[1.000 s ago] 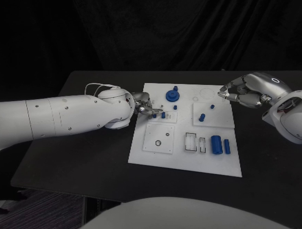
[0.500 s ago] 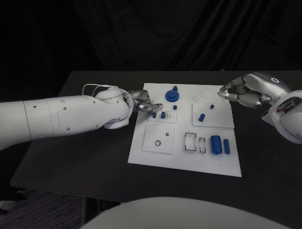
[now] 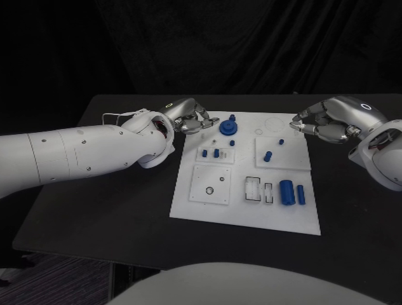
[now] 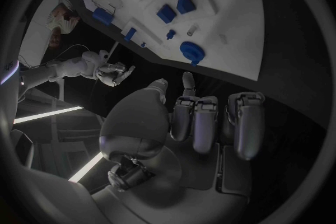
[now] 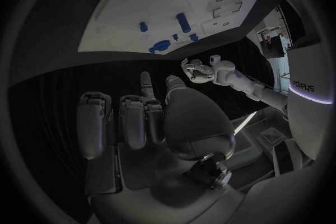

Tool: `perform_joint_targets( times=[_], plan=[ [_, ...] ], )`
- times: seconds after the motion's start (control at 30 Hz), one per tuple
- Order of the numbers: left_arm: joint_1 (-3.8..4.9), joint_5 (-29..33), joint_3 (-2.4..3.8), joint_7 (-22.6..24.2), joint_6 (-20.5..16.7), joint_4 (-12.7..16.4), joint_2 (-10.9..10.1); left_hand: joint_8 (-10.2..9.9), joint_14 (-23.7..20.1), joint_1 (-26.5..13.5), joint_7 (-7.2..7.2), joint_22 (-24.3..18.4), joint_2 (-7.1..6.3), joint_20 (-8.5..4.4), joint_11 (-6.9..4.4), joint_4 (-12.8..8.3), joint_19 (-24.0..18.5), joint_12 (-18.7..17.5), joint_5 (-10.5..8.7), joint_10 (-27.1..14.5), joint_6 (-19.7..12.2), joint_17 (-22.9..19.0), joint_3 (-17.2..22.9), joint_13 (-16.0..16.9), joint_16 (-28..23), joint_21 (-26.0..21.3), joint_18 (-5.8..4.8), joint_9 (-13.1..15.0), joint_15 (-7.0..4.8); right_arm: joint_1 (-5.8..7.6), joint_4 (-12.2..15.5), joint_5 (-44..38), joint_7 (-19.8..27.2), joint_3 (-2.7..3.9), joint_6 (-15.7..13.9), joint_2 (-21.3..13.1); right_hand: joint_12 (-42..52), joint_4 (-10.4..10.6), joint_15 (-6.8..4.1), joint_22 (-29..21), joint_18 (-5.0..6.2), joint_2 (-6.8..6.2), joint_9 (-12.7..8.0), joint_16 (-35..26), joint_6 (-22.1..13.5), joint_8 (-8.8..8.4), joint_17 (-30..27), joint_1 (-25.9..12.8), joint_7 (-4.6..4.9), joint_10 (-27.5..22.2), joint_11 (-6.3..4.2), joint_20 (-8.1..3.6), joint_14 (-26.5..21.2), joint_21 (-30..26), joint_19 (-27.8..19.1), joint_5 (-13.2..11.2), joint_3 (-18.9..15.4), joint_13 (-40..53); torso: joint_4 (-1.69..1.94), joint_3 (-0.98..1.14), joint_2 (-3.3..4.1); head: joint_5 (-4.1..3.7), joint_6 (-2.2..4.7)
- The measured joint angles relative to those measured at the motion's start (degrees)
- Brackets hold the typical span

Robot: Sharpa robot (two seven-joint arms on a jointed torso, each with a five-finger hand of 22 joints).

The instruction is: Assemble the parts on the task board

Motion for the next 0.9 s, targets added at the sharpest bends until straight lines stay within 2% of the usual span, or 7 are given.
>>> perform_joint_targets(
  times=[0.17,0.3,0.5,0.57,0.67,0.83,0.9],
  plan=[
    [0.00,0.0,0.00,7.5,-2.2,-3.4,1.3,-3.1,0.0,10.4,2.30,0.0,-1.95,2.27,2.22,0.0,-2.5,-15.8,1.59,-13.6,-4.3,0.0,3.9,-0.2,-0.7,-7.2,1.40,-3.2,2.08,-0.01,-0.2,0.0,0.0,0.00,0.0,0.0,0.0,0.0,0.00,0.0,0.00,0.00,0.0,0.0,0.2,0.00,0.0,0.0,0.18,0.0,0.00,0.00,0.0,0.0,0.0,0.0,0.0,0.0,0.03,-0.01,0.00,-0.03,0.00],
    [0.00,0.0,0.00,12.7,-2.0,-6.1,2.4,-4.0,-0.1,16.1,3.22,0.0,-3.34,3.37,3.70,-0.2,-7.0,-32.5,1.37,-31.0,-5.8,0.0,7.1,-6.9,-3.4,-11.5,2.31,-4.5,3.66,-0.01,-0.2,0.0,0.0,-0.01,0.0,0.1,0.0,0.0,0.00,0.0,0.00,0.00,0.0,0.0,0.2,0.00,0.0,0.0,0.18,0.0,0.00,0.00,0.0,0.0,0.0,0.0,0.0,0.0,0.03,-0.01,0.03,-0.10,0.00],
    [0.00,-1.8,0.00,17.6,-0.2,-8.7,3.4,-4.8,-0.1,19.7,3.86,0.0,-4.52,3.94,4.46,-0.4,-8.0,-37.9,-2.27,-36.2,-6.4,0.0,10.6,-10.8,-3.7,-11.7,2.30,-6.3,4.04,-0.01,-0.2,0.0,0.0,-0.01,0.0,0.1,0.0,0.0,0.00,0.0,0.00,0.00,0.0,0.0,0.2,0.00,0.0,0.0,0.18,0.0,0.00,0.00,0.0,0.0,0.0,0.0,0.0,0.0,0.07,0.01,0.07,-0.25,0.00],
    [0.00,-3.8,0.00,18.7,1.0,-9.5,3.9,-6.2,-0.1,21.7,3.64,0.0,-5.18,4.38,3.97,-0.8,-7.5,-39.3,-6.05,-37.3,-6.7,0.0,12.5,-12.2,-3.3,-10.6,2.31,-9.0,4.04,-0.02,-0.2,0.0,0.0,-0.01,0.0,0.1,0.0,0.0,0.00,0.0,0.00,0.00,0.0,0.0,0.2,0.00,0.0,0.0,0.18,0.0,0.00,0.00,0.0,0.0,0.0,0.0,0.0,0.0,0.07,0.02,0.07,-0.21,0.00],
    [0.00,-6.6,0.00,20.0,3.0,-10.6,4.7,-8.3,-0.1,24.5,2.89,0.0,-6.22,4.37,3.76,-1.5,-7.4,-44.0,-7.99,-40.7,-6.2,0.0,15.8,-16.0,-3.7,-10.4,2.30,-14.1,4.03,-0.02,-0.2,0.0,0.0,-0.01,0.0,0.1,0.0,0.0,0.00,0.0,0.00,0.00,0.0,0.0,0.2,0.00,0.0,0.0,0.18,0.0,0.00,0.00,0.0,0.0,0.0,0.0,0.0,0.0,0.06,0.02,0.08,-0.12,0.00],
    [0.00,-10.1,0.00,21.6,5.8,-12.1,5.8,-8.5,-0.1,26.7,2.87,0.0,-9.46,4.28,4.61,-2.4,-4.8,-59.0,-9.82,-42.1,-7.9,0.0,22.2,-32.2,-4.0,-7.4,2.30,-27.5,4.03,-0.04,-0.2,0.0,0.0,0.00,0.0,0.1,0.0,0.0,0.00,0.0,0.00,0.00,0.0,0.0,0.2,0.00,0.0,0.0,0.18,0.0,0.00,0.00,0.0,0.0,0.0,0.0,0.0,0.0,-0.01,0.03,0.14,-0.09,0.00],
    [0.00,-11.4,0.00,22.4,6.5,-12.7,6.1,-8.5,0.0,26.5,2.59,0.0,-11.05,3.68,3.96,-3.4,-3.9,-63.6,-10.34,-40.7,-8.5,0.0,23.9,-39.3,-4.1,-6.6,2.30,-34.2,3.55,-0.04,-0.1,0.0,0.0,0.00,0.0,0.1,0.0,0.0,0.00,0.0,0.00,0.00,0.0,0.0,0.2,0.00,0.0,0.0,0.18,0.0,0.00,0.00,0.0,0.0,0.0,0.0,0.0,0.0,-0.03,0.04,0.17,-0.31,0.00]
  ],
)
